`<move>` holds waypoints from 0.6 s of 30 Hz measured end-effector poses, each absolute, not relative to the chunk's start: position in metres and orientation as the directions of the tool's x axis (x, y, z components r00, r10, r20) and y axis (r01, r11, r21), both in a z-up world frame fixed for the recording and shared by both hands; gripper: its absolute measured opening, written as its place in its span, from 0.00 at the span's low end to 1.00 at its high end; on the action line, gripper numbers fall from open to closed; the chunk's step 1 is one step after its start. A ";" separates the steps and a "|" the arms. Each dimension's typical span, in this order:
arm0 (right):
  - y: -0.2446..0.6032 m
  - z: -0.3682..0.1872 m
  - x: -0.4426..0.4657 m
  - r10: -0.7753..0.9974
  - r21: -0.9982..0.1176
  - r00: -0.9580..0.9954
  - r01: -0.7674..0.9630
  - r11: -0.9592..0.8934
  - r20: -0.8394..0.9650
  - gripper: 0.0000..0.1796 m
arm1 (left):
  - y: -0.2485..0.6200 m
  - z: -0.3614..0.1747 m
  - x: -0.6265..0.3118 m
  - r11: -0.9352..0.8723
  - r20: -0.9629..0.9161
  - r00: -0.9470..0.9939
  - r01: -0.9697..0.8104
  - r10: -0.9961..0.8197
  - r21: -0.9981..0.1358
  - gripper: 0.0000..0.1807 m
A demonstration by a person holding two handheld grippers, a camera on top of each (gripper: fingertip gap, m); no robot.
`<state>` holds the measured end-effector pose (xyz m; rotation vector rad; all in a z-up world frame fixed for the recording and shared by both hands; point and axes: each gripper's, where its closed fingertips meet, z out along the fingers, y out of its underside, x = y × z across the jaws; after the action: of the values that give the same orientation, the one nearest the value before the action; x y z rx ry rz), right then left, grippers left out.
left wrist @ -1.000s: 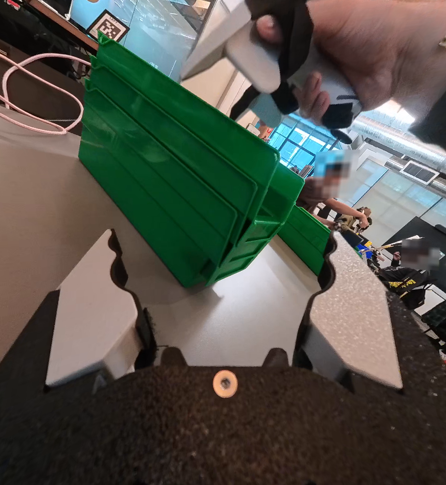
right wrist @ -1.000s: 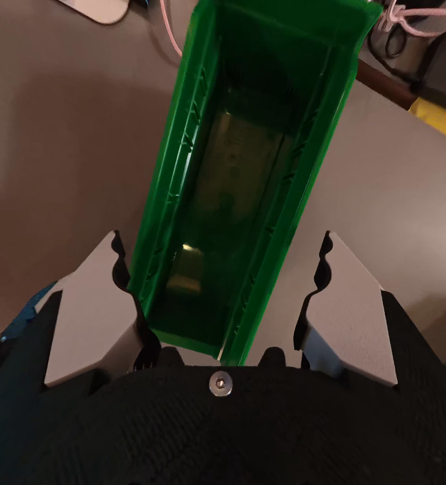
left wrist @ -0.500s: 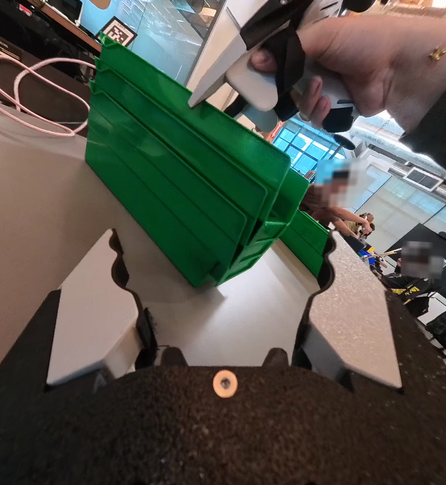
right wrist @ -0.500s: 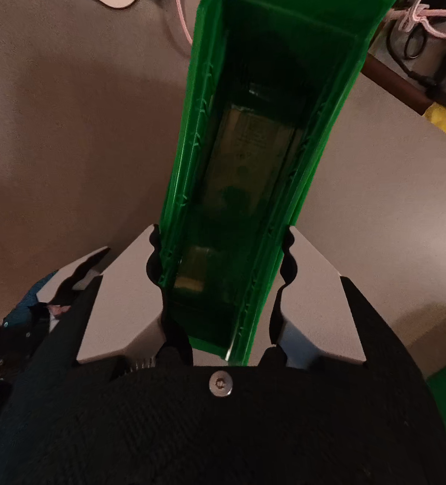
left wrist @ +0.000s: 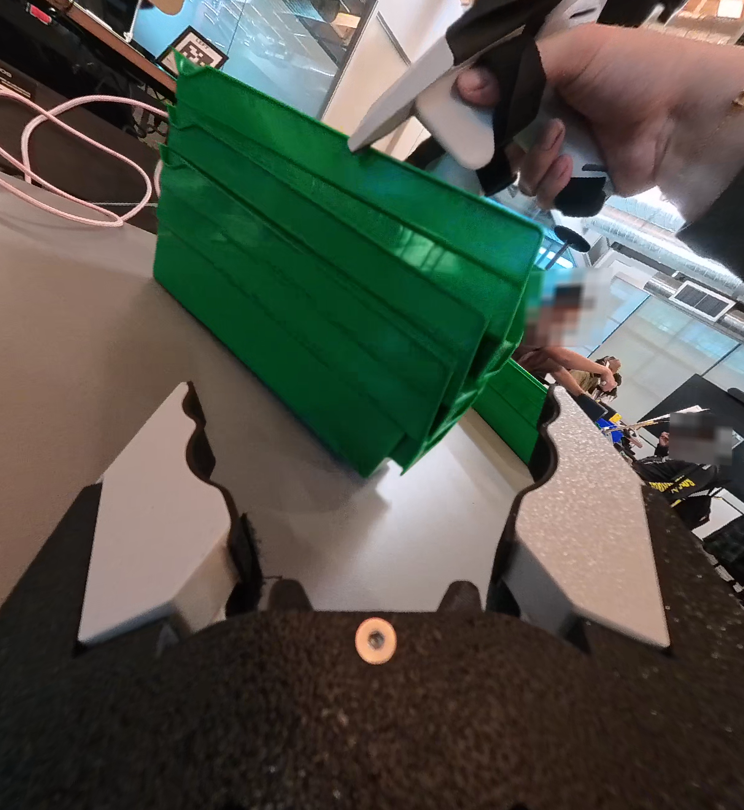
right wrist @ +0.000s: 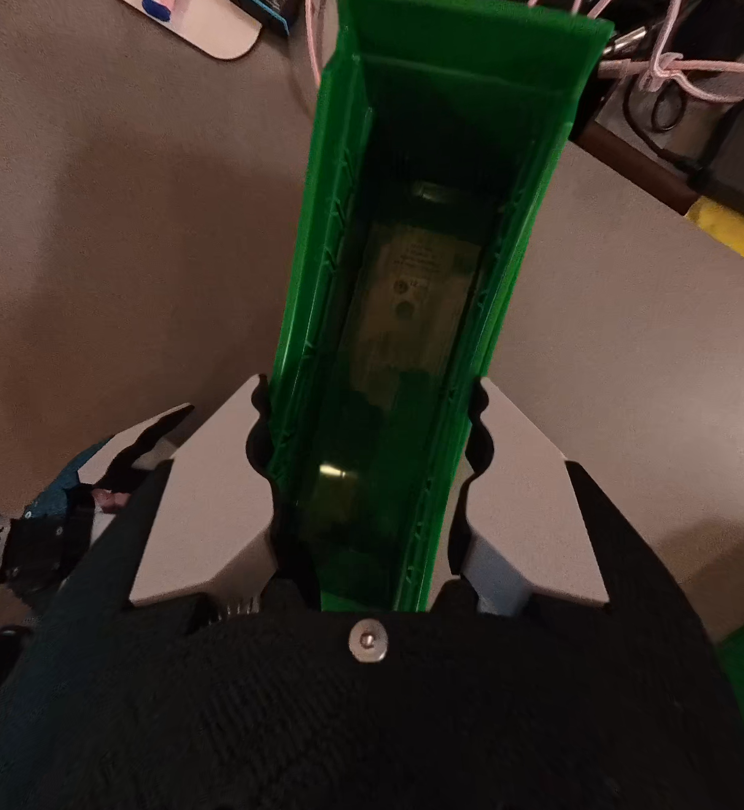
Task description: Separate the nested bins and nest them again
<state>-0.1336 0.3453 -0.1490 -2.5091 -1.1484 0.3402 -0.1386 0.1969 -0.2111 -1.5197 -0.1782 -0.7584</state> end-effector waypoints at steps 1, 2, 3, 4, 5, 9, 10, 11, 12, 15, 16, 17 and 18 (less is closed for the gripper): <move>0.345 -0.149 -0.132 0.769 -0.414 0.637 0.686 -0.598 -0.054 0.51 | 0.197 -0.211 -0.139 -0.124 0.552 0.763 0.545 -0.335 -0.829 0.81; 0.345 -0.146 -0.133 0.769 -0.422 0.636 0.683 -0.596 -0.055 0.51 | 0.197 -0.211 -0.138 -0.125 0.553 0.763 0.545 -0.335 -0.829 0.81; 0.345 -0.142 -0.133 0.767 -0.432 0.638 0.675 -0.598 -0.065 0.51 | 0.197 -0.211 -0.138 -0.125 0.553 0.763 0.545 -0.335 -0.829 0.81; 0.346 -0.137 -0.132 0.766 -0.438 0.639 0.671 -0.598 -0.067 0.52 | 0.197 -0.211 -0.138 -0.124 0.553 0.763 0.545 -0.335 -0.829 0.81; 0.346 -0.131 -0.131 0.764 -0.443 0.642 0.666 -0.600 -0.068 0.51 | 0.197 -0.211 -0.138 -0.125 0.553 0.763 0.546 -0.335 -0.829 0.81; 0.354 -0.093 -0.122 0.764 -0.502 0.643 0.642 -0.579 -0.059 0.52 | 0.197 -0.211 -0.138 -0.124 0.554 0.761 0.547 -0.337 -0.828 0.80; 0.356 -0.081 -0.118 0.762 -0.524 0.645 0.629 -0.574 -0.060 0.52 | 0.197 -0.211 -0.138 -0.124 0.554 0.761 0.547 -0.337 -0.828 0.80; 0.360 -0.068 -0.113 0.757 -0.545 0.650 0.615 -0.570 -0.059 0.52 | 0.197 -0.211 -0.138 -0.125 0.554 0.761 0.547 -0.338 -0.828 0.80; 0.363 -0.054 -0.105 0.752 -0.565 0.657 0.601 -0.565 -0.053 0.52 | 0.197 -0.211 -0.138 -0.126 0.555 0.761 0.547 -0.338 -0.827 0.80; 0.378 -0.018 -0.070 0.720 -0.620 0.693 0.551 -0.558 -0.033 0.52 | 0.197 -0.211 -0.138 -0.126 0.555 0.760 0.547 -0.338 -0.827 0.80; 0.384 -0.011 -0.055 0.706 -0.636 0.707 0.533 -0.558 -0.027 0.52 | 0.197 -0.211 -0.138 -0.125 0.555 0.761 0.548 -0.337 -0.827 0.80; 0.389 -0.007 -0.039 0.690 -0.646 0.723 0.514 -0.564 -0.027 0.52 | 0.197 -0.211 -0.138 -0.126 0.555 0.760 0.548 -0.337 -0.827 0.80; 0.395 -0.010 -0.021 0.671 -0.644 0.741 0.497 -0.582 -0.034 0.53 | 0.197 -0.211 -0.138 -0.126 0.556 0.760 0.549 -0.337 -0.827 0.80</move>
<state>-0.0207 0.3949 -0.0098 -2.3158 -0.8757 0.3647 -0.1382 0.1968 -0.2111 -1.5190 -0.1790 -0.7644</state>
